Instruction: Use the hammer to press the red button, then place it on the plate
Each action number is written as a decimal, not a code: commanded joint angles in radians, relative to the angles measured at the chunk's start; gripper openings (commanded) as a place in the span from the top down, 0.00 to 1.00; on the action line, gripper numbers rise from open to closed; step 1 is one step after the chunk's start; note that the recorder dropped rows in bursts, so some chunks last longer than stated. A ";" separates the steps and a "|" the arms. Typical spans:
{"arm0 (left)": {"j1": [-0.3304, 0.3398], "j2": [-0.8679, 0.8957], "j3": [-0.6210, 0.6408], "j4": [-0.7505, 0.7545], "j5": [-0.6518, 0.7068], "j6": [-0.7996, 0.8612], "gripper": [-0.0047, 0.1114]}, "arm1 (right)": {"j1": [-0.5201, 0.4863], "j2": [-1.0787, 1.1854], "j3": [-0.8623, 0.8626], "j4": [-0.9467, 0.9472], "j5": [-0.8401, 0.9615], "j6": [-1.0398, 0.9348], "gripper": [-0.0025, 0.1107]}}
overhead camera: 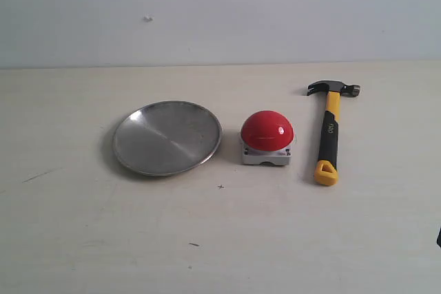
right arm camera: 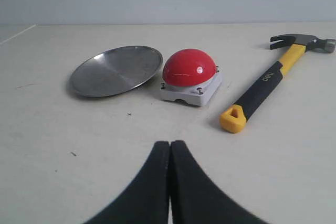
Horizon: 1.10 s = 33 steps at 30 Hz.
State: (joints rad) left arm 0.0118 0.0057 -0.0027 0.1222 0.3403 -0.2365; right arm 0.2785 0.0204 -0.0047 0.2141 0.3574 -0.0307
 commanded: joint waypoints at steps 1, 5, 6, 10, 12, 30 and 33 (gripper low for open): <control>0.001 -0.006 0.003 0.005 -0.005 0.001 0.96 | 0.001 -0.005 0.005 0.004 -0.001 -0.001 0.98; 0.001 -0.006 0.003 0.005 -0.005 0.001 0.96 | 0.001 -0.005 0.005 -0.009 -0.001 -0.001 0.98; 0.001 -0.006 0.003 0.005 -0.005 0.001 0.96 | 0.001 -0.005 0.005 -0.025 -0.005 -0.001 0.98; 0.001 -0.006 0.003 0.005 -0.005 0.001 0.96 | 0.001 -0.005 0.005 -0.034 -0.035 -0.001 0.98; 0.001 -0.006 0.003 0.005 -0.005 0.001 0.96 | 0.001 -0.005 0.005 -0.034 -0.125 -0.003 0.98; 0.001 -0.006 0.003 0.005 -0.005 0.001 0.96 | 0.001 0.361 -0.281 0.507 -0.919 -0.394 0.98; 0.001 -0.006 0.003 0.005 -0.005 0.001 0.96 | 0.001 0.586 -0.407 0.619 -0.801 -0.544 0.98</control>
State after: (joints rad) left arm 0.0118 0.0057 -0.0027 0.1222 0.3403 -0.2365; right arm 0.2785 0.4201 -0.3139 0.7310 -0.5496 -0.4222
